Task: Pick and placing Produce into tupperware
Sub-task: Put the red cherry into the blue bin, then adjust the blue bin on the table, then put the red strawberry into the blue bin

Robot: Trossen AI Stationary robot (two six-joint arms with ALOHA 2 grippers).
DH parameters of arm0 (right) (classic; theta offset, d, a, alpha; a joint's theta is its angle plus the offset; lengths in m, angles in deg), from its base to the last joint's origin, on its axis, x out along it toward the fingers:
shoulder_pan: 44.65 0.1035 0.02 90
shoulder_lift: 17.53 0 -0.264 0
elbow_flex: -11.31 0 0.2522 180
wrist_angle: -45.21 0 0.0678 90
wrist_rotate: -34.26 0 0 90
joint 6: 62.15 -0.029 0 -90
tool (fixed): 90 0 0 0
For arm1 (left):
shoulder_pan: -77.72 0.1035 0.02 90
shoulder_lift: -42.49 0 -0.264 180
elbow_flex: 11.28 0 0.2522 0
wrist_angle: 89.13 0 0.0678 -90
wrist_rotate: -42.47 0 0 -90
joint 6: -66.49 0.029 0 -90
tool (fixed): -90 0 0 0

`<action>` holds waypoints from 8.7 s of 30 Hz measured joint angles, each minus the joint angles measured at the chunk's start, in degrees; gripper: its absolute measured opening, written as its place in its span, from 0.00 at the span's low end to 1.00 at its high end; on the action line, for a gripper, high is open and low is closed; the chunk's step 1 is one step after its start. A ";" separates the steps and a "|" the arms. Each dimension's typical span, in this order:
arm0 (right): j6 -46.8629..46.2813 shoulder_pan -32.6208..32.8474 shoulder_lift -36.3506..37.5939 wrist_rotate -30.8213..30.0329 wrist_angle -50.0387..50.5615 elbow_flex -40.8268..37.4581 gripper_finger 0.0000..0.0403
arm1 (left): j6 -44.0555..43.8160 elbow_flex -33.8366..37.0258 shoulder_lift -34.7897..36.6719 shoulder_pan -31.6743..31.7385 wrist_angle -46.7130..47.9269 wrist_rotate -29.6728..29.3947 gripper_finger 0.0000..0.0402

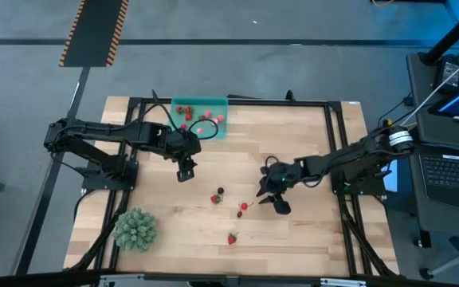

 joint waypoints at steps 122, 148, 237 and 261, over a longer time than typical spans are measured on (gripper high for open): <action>-8.86 -45.46 -61.99 16.29 53.94 98.13 0.00 | 2.36 0.04 0.00 -0.16 16.02 0.24 0.47; -1.17 -43.71 -60.55 18.62 49.88 99.12 0.24 | -0.04 0.04 0.00 -0.17 16.09 0.24 0.47; -3.34 -2.11 -1.96 -29.68 94.96 97.77 0.24 | 13.11 13.07 -12.02 22.59 -24.13 4.71 0.47; 2.63 0.64 -1.28 -19.75 65.03 46.34 0.24 | -7.98 5.77 7.58 -2.12 3.94 7.41 0.47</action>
